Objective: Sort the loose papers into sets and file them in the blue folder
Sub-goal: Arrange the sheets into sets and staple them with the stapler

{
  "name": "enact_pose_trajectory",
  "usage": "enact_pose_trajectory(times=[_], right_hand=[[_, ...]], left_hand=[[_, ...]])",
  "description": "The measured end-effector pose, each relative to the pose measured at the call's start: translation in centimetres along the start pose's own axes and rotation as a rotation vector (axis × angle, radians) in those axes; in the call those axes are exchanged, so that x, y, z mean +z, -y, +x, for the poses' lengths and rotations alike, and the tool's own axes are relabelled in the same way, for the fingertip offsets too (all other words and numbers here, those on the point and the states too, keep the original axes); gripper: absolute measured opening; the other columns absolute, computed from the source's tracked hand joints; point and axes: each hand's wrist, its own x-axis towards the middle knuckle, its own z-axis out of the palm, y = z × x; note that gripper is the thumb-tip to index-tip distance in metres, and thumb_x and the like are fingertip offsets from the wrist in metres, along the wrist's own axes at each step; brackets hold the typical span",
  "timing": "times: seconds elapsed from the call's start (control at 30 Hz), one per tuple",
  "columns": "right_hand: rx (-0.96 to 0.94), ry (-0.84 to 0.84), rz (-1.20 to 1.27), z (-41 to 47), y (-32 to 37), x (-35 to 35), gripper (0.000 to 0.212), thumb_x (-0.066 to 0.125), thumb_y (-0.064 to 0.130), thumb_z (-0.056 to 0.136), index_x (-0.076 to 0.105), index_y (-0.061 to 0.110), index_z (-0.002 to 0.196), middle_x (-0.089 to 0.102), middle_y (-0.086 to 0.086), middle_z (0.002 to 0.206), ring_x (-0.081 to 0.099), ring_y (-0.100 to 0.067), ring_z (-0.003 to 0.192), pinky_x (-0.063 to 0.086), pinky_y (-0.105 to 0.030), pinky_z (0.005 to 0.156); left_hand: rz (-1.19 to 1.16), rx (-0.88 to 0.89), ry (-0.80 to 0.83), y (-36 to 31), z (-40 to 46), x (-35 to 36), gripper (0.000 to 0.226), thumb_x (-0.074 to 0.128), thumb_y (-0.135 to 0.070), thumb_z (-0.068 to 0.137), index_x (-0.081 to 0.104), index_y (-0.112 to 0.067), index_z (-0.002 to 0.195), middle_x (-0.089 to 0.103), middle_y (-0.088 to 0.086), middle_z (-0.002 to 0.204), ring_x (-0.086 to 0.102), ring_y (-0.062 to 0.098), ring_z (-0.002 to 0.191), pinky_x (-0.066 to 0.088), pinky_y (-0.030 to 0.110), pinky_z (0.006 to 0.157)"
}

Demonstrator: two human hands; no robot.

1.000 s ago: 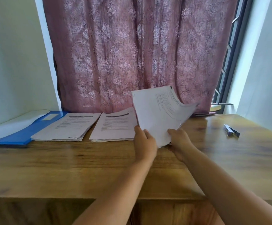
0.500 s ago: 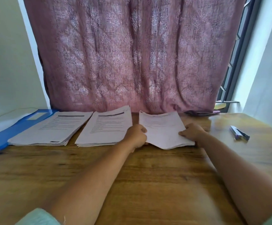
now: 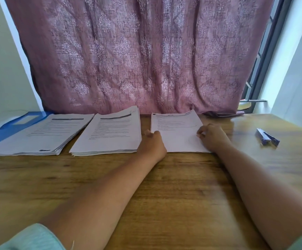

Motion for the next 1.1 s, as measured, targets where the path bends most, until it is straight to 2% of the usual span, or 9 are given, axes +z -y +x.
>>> enact_pose_trajectory(times=[0.2,0.3,0.4,0.5,0.6,0.7,0.8,0.9,1.1], right_hand=[[0.003,0.038,0.008,0.4,-0.7,0.5,0.03,0.049,0.006,0.095,0.07,0.015,0.113,0.06,-0.011,0.117,0.054,-0.023,0.096,0.035,-0.021,0.083],[0.011,0.05,-0.004,0.5,-0.4,0.5,0.034,0.045,0.003,0.096,0.067,0.012,0.119,0.058,-0.014,0.123,0.055,-0.028,0.106,0.033,-0.02,0.085],[-0.02,0.028,-0.041,0.3,-0.3,0.4,0.036,0.044,0.005,0.097,0.064,0.014,0.125,0.051,-0.013,0.132,0.049,-0.031,0.116,0.036,-0.026,0.098],[-0.066,-0.056,-0.095,0.0,0.2,-0.2,0.032,0.045,0.013,0.1,0.061,0.018,0.127,0.046,-0.009,0.138,0.036,-0.031,0.129,0.027,-0.036,0.11],[-0.095,0.072,-0.154,-0.8,1.3,-0.9,0.032,0.038,0.02,0.103,0.059,0.019,0.127,0.053,-0.002,0.134,0.044,-0.022,0.125,0.028,-0.032,0.106],[-0.086,0.208,-0.151,-2.0,1.7,-0.9,0.032,0.041,0.019,0.101,0.058,0.015,0.127,0.053,-0.005,0.135,0.05,-0.025,0.121,0.038,-0.033,0.101],[-0.082,0.091,0.011,-3.4,1.9,-1.6,0.032,0.045,0.025,0.101,0.057,0.017,0.13,0.051,-0.008,0.134,0.043,-0.029,0.125,0.034,-0.034,0.104],[-0.12,-0.083,0.116,-5.0,2.8,-2.2,0.028,0.052,0.022,0.098,0.062,0.016,0.124,0.057,-0.008,0.126,0.043,-0.03,0.124,0.036,-0.034,0.1],[-0.348,-0.129,0.112,-8.1,8.9,-1.4,0.024,0.055,0.022,0.097,0.065,0.017,0.117,0.062,-0.003,0.116,0.051,-0.023,0.113,0.042,-0.033,0.093]], left_hand=[[0.129,0.106,-0.055,0.6,-0.8,0.0,0.032,0.04,-0.025,0.102,0.053,-0.009,0.125,0.042,0.016,0.139,0.057,0.03,0.108,0.048,0.038,0.083],[0.135,0.165,-0.059,1.0,-1.0,0.1,0.033,0.038,-0.028,0.102,0.055,-0.009,0.124,0.05,0.014,0.13,0.057,0.029,0.105,0.05,0.038,0.084],[0.135,0.183,-0.072,1.3,-1.2,0.4,0.034,0.039,-0.03,0.102,0.055,-0.01,0.125,0.052,0.012,0.126,0.057,0.028,0.106,0.048,0.036,0.085],[0.129,0.201,-0.108,1.3,-1.4,0.4,0.028,0.041,-0.022,0.101,0.058,-0.01,0.119,0.054,0.01,0.116,0.059,0.029,0.101,0.049,0.037,0.08],[0.199,0.247,-0.171,1.3,-1.6,0.1,0.021,0.042,-0.01,0.096,0.06,-0.01,0.106,0.057,0.009,0.098,0.06,0.028,0.087,0.047,0.035,0.069],[0.256,0.27,-0.172,1.5,-2.1,-0.3,0.019,0.042,-0.007,0.094,0.059,-0.008,0.102,0.057,0.009,0.09,0.059,0.027,0.082,0.043,0.033,0.064],[0.183,0.291,-0.207,1.6,-2.9,-1.1,0.02,0.043,-0.008,0.094,0.062,-0.009,0.102,0.06,0.009,0.093,0.061,0.03,0.084,0.047,0.033,0.065],[0.047,0.345,-0.317,2.5,-4.2,-2.9,0.024,0.048,-0.016,0.095,0.066,-0.014,0.11,0.066,0.006,0.107,0.064,0.03,0.091,0.053,0.035,0.073],[-0.143,0.238,-0.438,9.3,-7.4,-6.3,0.016,0.06,-0.024,0.092,0.066,-0.018,0.106,0.067,-0.005,0.107,0.064,0.015,0.086,0.049,0.026,0.073]])
